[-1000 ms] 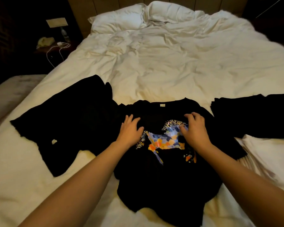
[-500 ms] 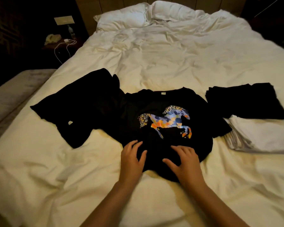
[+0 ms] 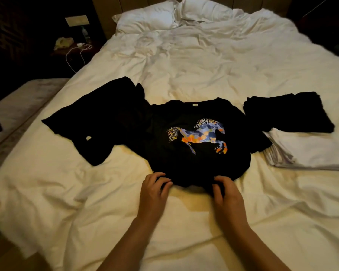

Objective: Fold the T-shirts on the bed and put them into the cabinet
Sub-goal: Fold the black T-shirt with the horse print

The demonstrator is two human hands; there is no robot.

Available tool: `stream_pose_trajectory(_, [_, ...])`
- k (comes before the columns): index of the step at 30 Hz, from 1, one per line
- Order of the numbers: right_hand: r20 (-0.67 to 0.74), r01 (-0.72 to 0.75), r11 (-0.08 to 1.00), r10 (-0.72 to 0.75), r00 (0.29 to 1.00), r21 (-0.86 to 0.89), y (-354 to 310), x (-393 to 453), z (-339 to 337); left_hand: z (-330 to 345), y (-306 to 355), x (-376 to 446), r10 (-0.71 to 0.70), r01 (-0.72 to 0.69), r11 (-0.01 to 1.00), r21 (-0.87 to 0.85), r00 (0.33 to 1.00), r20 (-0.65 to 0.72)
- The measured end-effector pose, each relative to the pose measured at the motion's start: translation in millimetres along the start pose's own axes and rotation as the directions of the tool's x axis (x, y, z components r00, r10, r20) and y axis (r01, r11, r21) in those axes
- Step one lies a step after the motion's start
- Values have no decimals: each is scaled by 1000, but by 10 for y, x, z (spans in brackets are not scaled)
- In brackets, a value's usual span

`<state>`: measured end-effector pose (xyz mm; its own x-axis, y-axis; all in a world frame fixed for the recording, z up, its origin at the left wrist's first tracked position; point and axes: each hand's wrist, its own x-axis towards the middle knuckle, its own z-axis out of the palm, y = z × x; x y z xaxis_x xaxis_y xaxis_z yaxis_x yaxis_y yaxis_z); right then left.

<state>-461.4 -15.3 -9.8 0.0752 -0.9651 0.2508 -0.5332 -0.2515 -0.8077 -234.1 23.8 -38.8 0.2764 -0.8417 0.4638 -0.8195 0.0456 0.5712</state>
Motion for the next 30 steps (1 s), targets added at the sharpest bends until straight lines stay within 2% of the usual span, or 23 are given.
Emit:
stream_pose_trajectory(2, [-10,-62,988,64,998,139,-68,71,-86,-118,77,50,-6,3,997,-77,999,-45])
stream_pose_trajectory(4, [-59,-52,980,64,996,191,-119,142,-163,-260,146,100,-81,67,983,-171,994,-77])
stream_pose_trajectory(7, [-130,-20,975,50,990,222,-178,238,-260,-420,141,173,-63,45,987,-154,991,-115])
stream_pose_trajectory(10, [-78,-54,990,64,995,128,-112,341,-275,-476,67,186,-2,-10,993,-118,994,-108])
stream_pose_trajectory(12, [-82,-67,998,68,994,9,-21,371,-259,-446,3,125,-20,12,996,-86,996,-90])
stream_pose_trajectory(14, [-204,25,992,-49,978,-121,39,334,-243,-383,-62,40,-64,66,998,9,992,-111])
stream_pose_trajectory(16, [-264,222,949,-279,923,-225,10,218,-192,-331,-53,-24,-69,86,991,104,985,-156])
stream_pose_trajectory(18, [-134,355,893,-402,906,-277,16,84,-87,-281,41,-42,25,-10,994,112,991,-128])
stream_pose_trajectory(21, [84,244,895,-229,970,-374,158,-4,89,-163,214,28,169,-168,983,76,986,-13])
stream_pose_trajectory(23, [95,197,890,-173,980,-410,237,40,124,-45,264,115,172,-179,976,128,983,61])
stream_pose_trajectory(25, [65,205,888,-196,978,-411,254,129,116,64,260,200,138,-158,969,188,984,116])
stream_pose_trajectory(27, [40,235,908,-236,971,-348,228,222,91,132,239,285,131,-156,966,204,983,128])
stream_pose_trajectory(30, [-1,240,955,-244,970,-176,117,328,-5,130,230,443,174,-187,973,134,980,99])
